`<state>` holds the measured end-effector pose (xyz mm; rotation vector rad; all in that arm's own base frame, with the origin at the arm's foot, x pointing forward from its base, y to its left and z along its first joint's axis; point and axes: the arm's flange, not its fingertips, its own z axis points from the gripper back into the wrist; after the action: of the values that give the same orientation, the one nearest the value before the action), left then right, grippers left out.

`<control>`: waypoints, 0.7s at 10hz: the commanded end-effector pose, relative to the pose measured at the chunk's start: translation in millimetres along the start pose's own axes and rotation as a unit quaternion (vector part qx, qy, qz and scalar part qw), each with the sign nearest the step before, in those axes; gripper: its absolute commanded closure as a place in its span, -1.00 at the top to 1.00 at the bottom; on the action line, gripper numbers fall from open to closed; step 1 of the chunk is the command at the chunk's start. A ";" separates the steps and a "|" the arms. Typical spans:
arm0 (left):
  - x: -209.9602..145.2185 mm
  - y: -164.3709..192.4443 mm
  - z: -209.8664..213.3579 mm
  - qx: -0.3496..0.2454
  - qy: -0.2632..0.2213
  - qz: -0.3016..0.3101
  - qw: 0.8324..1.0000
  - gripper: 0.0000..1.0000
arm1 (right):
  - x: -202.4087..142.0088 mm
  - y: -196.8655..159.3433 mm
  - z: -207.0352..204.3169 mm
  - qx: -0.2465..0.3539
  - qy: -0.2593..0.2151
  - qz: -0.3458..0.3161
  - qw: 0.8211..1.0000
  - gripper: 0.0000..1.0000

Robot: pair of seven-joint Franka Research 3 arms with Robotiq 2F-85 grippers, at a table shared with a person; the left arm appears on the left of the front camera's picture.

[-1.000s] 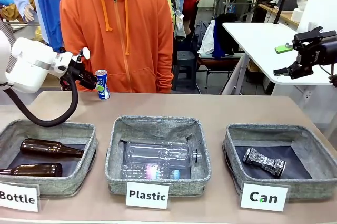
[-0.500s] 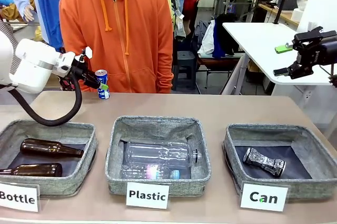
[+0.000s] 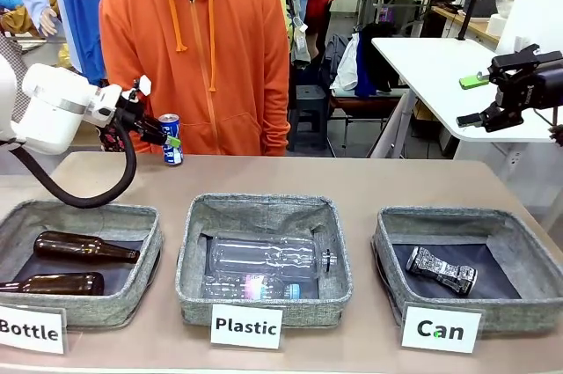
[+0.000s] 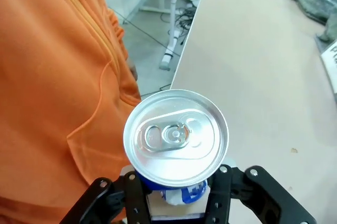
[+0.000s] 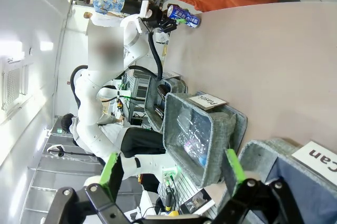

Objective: Sort the can waste into the basket.
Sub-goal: Pick up the can waste from the table and place it in the right Fabric basket.

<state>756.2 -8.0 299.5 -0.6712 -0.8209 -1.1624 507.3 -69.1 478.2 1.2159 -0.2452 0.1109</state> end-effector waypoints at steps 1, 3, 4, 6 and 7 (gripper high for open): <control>18.4 -25.6 24.3 -0.011 -0.027 -0.018 0.999 -1.00 | 1.3 2.9 0.7 -0.001 0.005 0.002 1.000 1.00; 51.7 -91.3 71.1 -0.047 -0.001 -0.036 0.998 -1.00 | 1.3 2.9 0.7 -0.001 0.005 0.002 1.000 1.00; 65.8 -129.8 99.9 -0.070 0.019 -0.056 0.996 -1.00 | 1.3 2.9 0.7 -0.001 0.005 0.002 1.000 1.00; 76.9 -216.5 153.0 -0.067 0.044 -0.115 0.990 -0.73 | 1.3 2.9 0.7 -0.001 0.005 0.002 1.000 1.00; 72.7 -256.8 170.0 -0.068 0.049 -0.146 0.986 -0.73 | 1.3 2.9 0.7 -0.001 0.005 0.002 1.000 1.00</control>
<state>541.5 23.4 463.6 -0.6940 -0.7603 -1.4404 507.3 -69.5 478.7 1.2157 -0.2460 0.1112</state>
